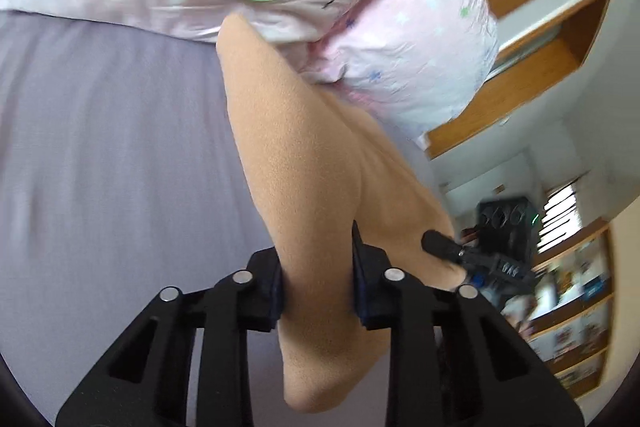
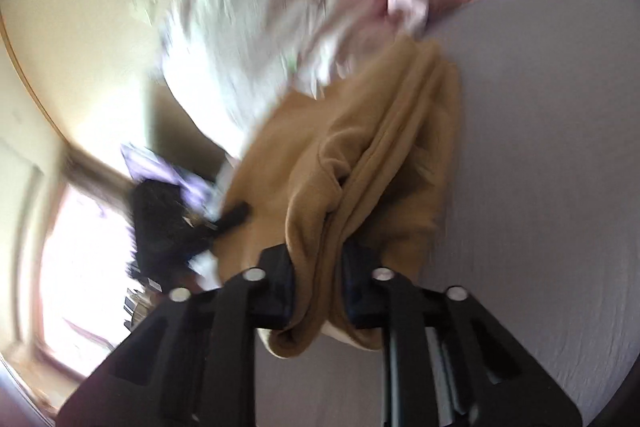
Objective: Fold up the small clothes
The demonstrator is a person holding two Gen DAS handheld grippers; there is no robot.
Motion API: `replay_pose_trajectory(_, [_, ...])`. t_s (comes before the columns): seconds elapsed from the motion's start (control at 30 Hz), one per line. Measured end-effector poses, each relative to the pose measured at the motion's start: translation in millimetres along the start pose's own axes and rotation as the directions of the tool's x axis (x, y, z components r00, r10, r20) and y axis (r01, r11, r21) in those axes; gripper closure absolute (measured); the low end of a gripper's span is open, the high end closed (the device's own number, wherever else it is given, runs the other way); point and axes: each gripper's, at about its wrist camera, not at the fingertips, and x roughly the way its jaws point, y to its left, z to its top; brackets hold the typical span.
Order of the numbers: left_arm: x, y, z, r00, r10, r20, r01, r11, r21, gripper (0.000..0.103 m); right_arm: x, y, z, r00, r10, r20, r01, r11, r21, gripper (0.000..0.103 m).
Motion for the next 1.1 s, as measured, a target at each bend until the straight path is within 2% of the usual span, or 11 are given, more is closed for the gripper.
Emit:
replay_pose_trajectory(0.07, [-6.8,6.1,-12.0,0.993,0.12,-0.023,-0.119,0.992,0.031,0.069,1.7,-0.8,5.2,0.995,-0.099,-0.009,0.099,0.995,0.012,0.057])
replay_pose_trajectory(0.2, [-38.4,1.7,-27.8,0.984,0.156,0.082,-0.162,0.984,0.07,0.053,-20.2,3.0,34.6,0.984,-0.111,0.139,0.105,0.993,0.052,0.055])
replay_pose_trajectory(0.4, [-42.4,-36.7,-41.1,0.989,0.087,0.119,-0.11,0.974,0.2,0.039,19.4,10.9,70.4,0.975,-0.195,0.108,0.188,0.979,0.076,0.071])
replay_pose_trajectory(0.47, [-30.7,-40.9,-45.2,0.989,0.106,0.1,-0.127,0.964,0.233,0.039,28.8,13.9,69.1,0.974,-0.202,0.107,0.197,0.979,0.053,0.096])
replay_pose_trajectory(0.63, [0.3,-40.8,-48.4,0.99,0.14,0.025,-0.142,0.961,0.236,0.039,9.2,2.1,66.0,0.944,-0.274,0.182,0.252,0.958,0.135,0.099])
replay_pose_trajectory(0.7, [-0.3,-41.4,-49.2,0.988,0.154,0.032,-0.157,0.956,0.246,0.039,-4.3,9.1,58.4,0.925,-0.327,0.193,0.308,0.944,0.122,0.095])
replay_pose_trajectory(0.8, [-17.2,-43.5,-54.8,0.992,0.11,0.064,-0.123,0.962,0.243,0.038,-39.8,40.4,28.4,0.952,-0.135,0.274,0.133,0.991,0.028,0.077])
replay_pose_trajectory(0.87, [-23.1,-47.8,-61.8,0.992,0.099,0.081,-0.117,0.958,0.26,0.03,-50.2,56.6,3.1,0.964,-0.017,0.266,0.028,0.999,-0.036,0.054])
replay_pose_trajectory(0.9, [-21.4,-49.3,-63.5,0.991,0.107,0.082,-0.125,0.955,0.269,0.028,-48.2,63.6,-9.1,0.972,0.011,0.234,0.002,0.998,-0.058,0.051])
replay_pose_trajectory(1.03, [-8.8,-49.1,-73.1,0.988,0.152,0.036,-0.156,0.948,0.276,0.028,-25.4,54.4,-42.0,0.983,-0.152,0.099,0.154,0.988,-0.02,0.055])
replay_pose_trajectory(1.1, [-17.5,-49.2,-80.1,0.988,0.15,0.044,-0.156,0.948,0.277,0.028,-33.2,47.7,-59.5,0.974,-0.195,0.114,0.195,0.981,0.007,0.061])
